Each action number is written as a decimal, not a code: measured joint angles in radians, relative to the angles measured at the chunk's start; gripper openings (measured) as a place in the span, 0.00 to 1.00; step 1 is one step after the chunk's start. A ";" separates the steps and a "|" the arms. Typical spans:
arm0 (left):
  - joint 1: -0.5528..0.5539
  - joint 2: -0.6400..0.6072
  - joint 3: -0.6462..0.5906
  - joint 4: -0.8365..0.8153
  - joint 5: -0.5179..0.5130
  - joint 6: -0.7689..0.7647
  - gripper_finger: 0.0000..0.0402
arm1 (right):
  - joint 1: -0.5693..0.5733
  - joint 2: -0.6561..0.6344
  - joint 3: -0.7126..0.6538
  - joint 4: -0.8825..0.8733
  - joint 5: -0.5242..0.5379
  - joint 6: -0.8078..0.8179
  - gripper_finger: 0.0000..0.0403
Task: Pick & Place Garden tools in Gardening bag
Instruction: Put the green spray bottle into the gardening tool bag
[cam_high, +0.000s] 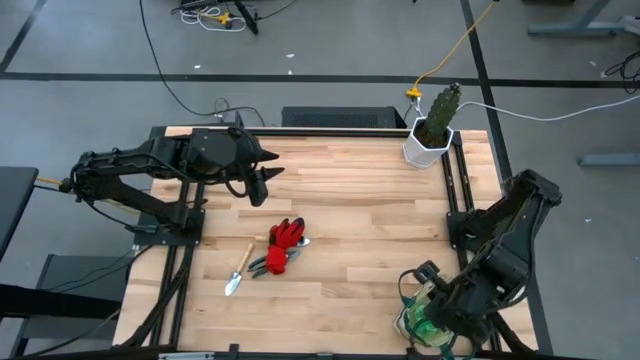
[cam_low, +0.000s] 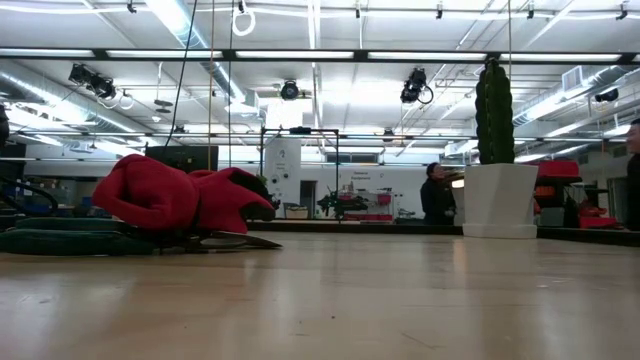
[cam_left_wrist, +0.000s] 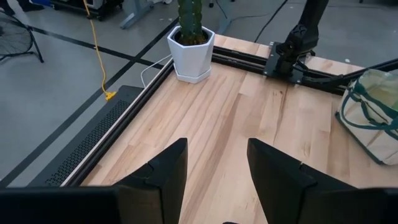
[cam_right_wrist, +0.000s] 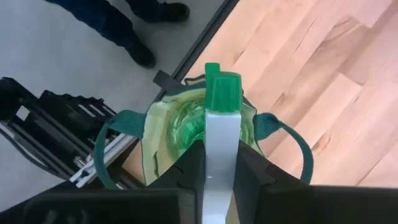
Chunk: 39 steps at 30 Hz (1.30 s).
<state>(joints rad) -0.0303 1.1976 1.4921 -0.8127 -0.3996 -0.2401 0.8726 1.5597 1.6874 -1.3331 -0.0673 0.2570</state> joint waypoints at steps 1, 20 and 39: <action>0.000 0.000 0.000 0.000 0.000 0.000 0.43 | 0.000 0.012 0.001 0.000 0.000 0.006 0.14; 0.000 0.000 0.000 0.000 0.000 0.029 0.43 | 0.009 0.075 0.001 -0.021 0.091 0.075 0.14; 0.000 0.000 0.000 0.000 0.000 0.025 0.43 | 0.016 0.121 0.002 -0.049 0.116 0.138 0.14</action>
<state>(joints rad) -0.0303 1.1976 1.4922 -0.8131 -0.4000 -0.2154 0.8883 1.6807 1.6890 -1.3818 0.0484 0.3949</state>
